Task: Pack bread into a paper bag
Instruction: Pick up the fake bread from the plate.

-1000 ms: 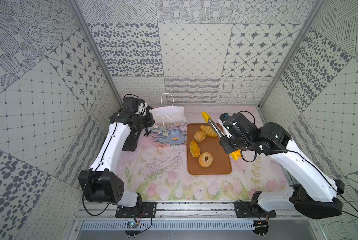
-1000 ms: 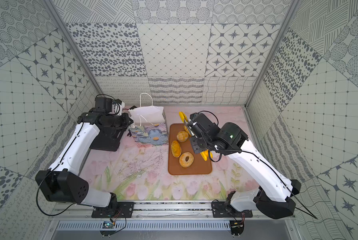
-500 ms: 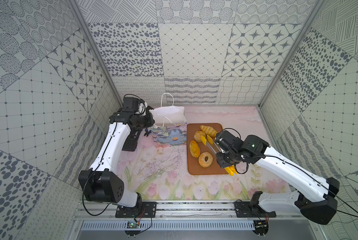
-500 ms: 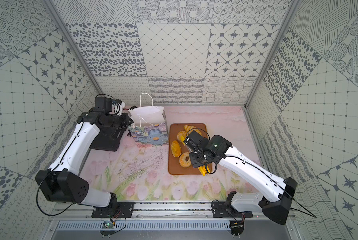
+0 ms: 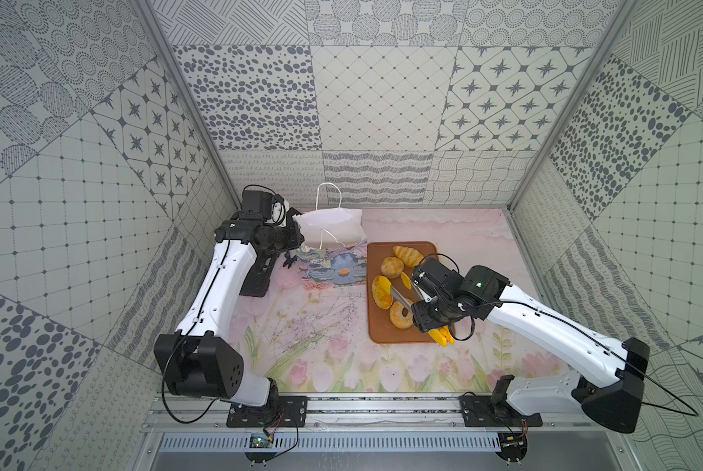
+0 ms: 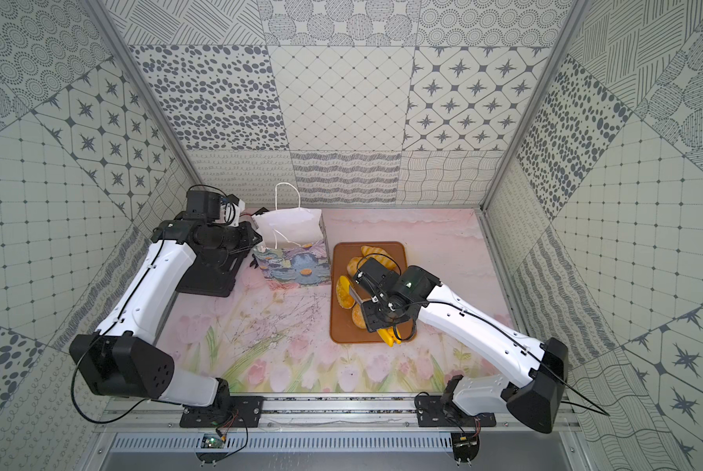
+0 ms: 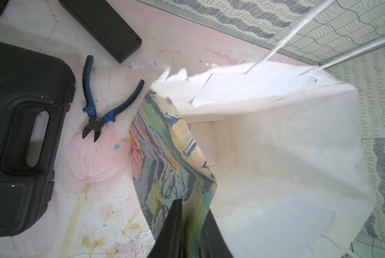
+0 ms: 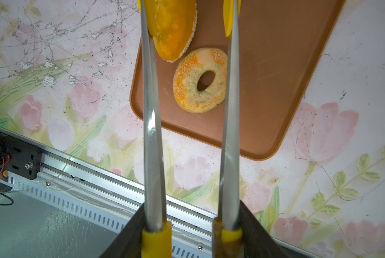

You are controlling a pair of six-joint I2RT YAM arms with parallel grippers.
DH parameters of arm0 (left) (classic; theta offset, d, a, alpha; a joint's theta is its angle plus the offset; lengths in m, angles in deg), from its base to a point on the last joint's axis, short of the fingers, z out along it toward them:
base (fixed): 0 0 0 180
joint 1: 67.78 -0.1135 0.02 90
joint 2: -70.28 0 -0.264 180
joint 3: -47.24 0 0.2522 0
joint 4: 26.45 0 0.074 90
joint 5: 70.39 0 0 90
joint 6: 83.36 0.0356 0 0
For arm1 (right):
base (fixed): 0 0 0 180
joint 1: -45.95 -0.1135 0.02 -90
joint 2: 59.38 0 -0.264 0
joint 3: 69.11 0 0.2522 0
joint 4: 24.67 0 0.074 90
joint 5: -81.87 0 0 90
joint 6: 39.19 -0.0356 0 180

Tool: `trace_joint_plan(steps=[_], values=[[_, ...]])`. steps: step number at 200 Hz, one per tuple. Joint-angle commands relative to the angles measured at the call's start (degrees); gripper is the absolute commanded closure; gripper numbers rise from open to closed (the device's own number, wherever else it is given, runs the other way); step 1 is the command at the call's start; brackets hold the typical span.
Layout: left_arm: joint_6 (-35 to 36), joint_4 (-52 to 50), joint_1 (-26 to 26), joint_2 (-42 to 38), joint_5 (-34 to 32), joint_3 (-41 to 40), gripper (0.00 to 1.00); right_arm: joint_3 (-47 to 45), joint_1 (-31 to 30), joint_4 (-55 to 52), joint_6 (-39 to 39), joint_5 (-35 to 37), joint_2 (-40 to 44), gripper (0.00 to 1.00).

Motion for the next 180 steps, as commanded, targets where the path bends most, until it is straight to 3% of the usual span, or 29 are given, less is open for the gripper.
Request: trace_joint_plan(steps=[1,94,120,180], values=[[0.3,-0.8,0.0,0.1,-0.1,-0.3,0.83,-0.7,-0.3,5.2,0.1,-1.5,-1.6,0.41],[0.3,0.0,0.0,-0.1,0.1,-0.4,0.82,0.1,-0.3,7.8,1.0,-3.0,-9.5,0.44],[0.5,-0.1,0.2,0.3,0.2,0.1,0.82,-1.6,-0.3,9.7,0.2,-1.9,-7.9,0.52],[0.8,0.1,0.0,0.7,0.1,0.2,0.82,-0.2,-0.3,7.2,0.4,0.6,-5.2,0.57]])
